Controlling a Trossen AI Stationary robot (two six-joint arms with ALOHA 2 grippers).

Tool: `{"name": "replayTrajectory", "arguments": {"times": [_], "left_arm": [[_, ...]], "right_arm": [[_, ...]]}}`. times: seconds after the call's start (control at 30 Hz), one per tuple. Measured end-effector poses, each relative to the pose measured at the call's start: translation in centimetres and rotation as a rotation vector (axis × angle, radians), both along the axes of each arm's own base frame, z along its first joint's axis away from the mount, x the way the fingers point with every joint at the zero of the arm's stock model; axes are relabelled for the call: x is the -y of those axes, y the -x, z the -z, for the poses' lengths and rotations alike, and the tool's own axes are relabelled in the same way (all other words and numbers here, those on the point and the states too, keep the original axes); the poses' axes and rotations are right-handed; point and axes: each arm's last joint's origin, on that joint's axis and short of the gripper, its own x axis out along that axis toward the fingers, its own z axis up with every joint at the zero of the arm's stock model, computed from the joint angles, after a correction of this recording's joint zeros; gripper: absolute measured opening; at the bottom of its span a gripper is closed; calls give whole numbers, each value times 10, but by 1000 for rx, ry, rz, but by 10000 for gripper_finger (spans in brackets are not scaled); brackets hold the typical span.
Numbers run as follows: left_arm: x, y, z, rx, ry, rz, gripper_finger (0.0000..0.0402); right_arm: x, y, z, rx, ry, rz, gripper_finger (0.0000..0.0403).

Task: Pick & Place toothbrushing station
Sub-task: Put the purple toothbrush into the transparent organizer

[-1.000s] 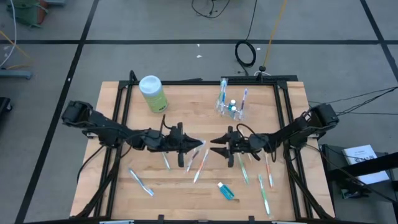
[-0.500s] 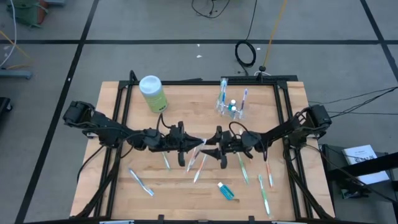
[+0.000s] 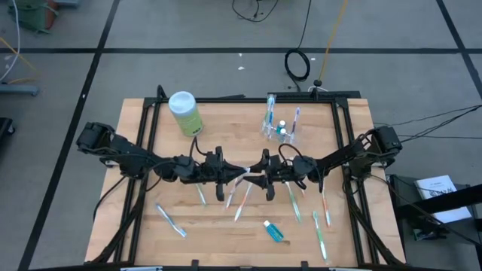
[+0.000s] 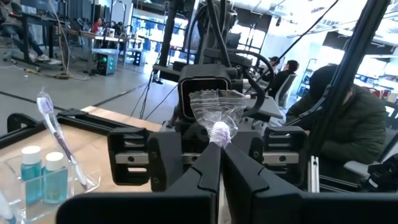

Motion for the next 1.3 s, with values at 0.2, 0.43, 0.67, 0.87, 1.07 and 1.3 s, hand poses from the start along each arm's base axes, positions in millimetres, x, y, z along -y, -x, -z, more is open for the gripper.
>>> {"name": "replayTrajectory", "arguments": {"times": [0.2,0.43,0.67,0.87,1.07,1.3], "left_arm": [[0,0,0,-2,4,-1,10],[0,0,4,-40,-4,4,10],[0,0,5,-55,-72,-1,14],[-1,-1,9,-101,-98,-5,71],[-1,-1,11,-121,-101,-5,150],[-2,-1,15,-158,-109,-5,204]], "right_arm": [[0,0,0,-3,6,-3,58],[-2,0,2,-17,39,-52,10],[-1,0,5,-45,42,-46,21],[-1,0,7,-66,50,-42,9],[6,-2,11,-108,56,-21,12],[18,9,2,-169,75,10,12]]}}
